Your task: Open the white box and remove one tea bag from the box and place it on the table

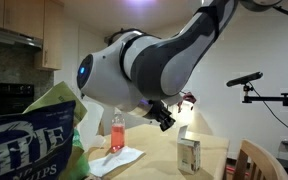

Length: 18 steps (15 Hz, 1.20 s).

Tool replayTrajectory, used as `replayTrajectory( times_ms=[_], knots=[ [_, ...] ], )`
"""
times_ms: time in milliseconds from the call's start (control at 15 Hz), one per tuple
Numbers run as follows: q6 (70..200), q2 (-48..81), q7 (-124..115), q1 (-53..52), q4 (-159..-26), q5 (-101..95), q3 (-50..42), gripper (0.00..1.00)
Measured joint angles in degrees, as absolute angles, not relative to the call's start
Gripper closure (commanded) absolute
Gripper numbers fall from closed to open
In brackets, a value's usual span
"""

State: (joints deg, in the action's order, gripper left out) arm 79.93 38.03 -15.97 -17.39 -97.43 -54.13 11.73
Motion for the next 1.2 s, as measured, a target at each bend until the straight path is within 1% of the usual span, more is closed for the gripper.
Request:
replayTrajectory(
  times_ms=[67,667,867,1200],
  knots=[
    [81.96,37.3,-19.06,-17.5,-98.87,-53.32,11.91,1.0],
    [97.85,30.88,-49.77,-17.11,-113.43,-47.54,10.03,0.99],
    [99.64,28.96,-52.5,-16.78,-116.33,-47.13,9.28,0.99],
    [99.81,28.45,-53.08,-16.77,-116.71,-47.02,9.27,1.0]
  ],
)
